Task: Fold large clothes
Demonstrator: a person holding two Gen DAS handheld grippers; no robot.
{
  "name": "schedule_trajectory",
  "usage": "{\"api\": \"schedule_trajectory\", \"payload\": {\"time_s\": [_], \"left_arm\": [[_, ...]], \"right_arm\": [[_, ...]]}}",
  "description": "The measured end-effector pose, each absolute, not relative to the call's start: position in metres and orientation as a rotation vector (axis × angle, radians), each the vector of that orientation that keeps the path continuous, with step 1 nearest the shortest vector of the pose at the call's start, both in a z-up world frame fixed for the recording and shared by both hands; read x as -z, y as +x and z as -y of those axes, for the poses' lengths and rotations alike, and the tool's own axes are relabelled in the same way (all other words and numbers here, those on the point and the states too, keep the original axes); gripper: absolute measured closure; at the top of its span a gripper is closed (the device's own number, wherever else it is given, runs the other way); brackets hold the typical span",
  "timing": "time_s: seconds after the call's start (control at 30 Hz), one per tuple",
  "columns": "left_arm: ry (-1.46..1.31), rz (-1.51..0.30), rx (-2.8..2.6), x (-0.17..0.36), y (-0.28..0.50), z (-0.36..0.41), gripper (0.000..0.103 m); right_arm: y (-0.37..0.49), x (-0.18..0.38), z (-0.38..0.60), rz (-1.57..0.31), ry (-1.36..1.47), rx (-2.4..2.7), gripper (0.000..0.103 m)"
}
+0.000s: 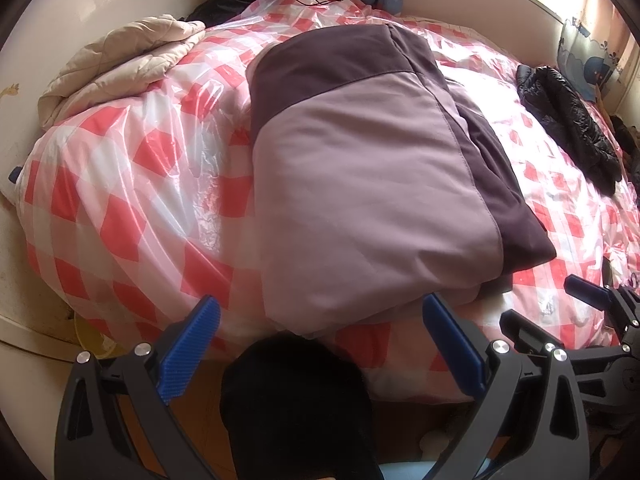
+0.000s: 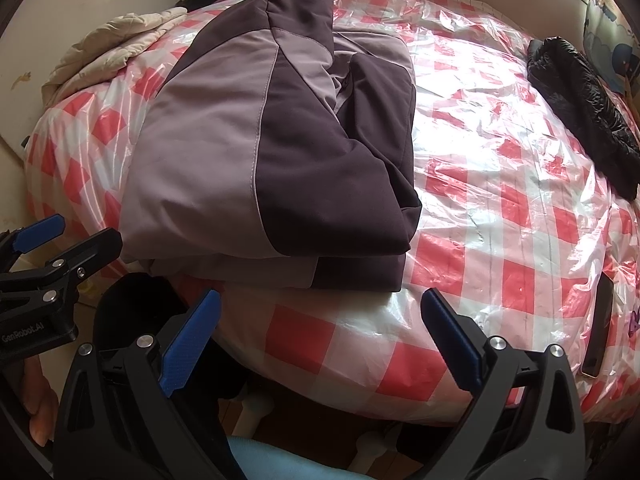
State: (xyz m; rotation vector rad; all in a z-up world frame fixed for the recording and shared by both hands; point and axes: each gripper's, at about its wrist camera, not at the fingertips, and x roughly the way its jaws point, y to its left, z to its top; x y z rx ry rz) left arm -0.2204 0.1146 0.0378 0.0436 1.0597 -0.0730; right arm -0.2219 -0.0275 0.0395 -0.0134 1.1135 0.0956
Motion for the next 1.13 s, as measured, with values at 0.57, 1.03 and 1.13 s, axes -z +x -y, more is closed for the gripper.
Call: {"api": "schedule_trajectory", "payload": {"time_s": [0.57, 1.03, 1.13], "left_arm": [[-0.047, -1.046, 0.118, -0.044, -0.217, -0.126, 0.006], [0.122, -0.954, -0.020, -0.055, -0.225, -0.113, 0.008], [0.138, -0.951, -0.030, -0.055, -0.226, -0.110, 0.008]], "right_arm": [[-0.223, -0.030, 0.031, -1.126, 0.019, -0.113, 0.006], [-0.226, -0.043, 0.035, -1.080, 0.030, -0.118, 0.006], [-0.227, -0.045, 0.036, -1.077, 0.030, -0.120, 0.006]]}}
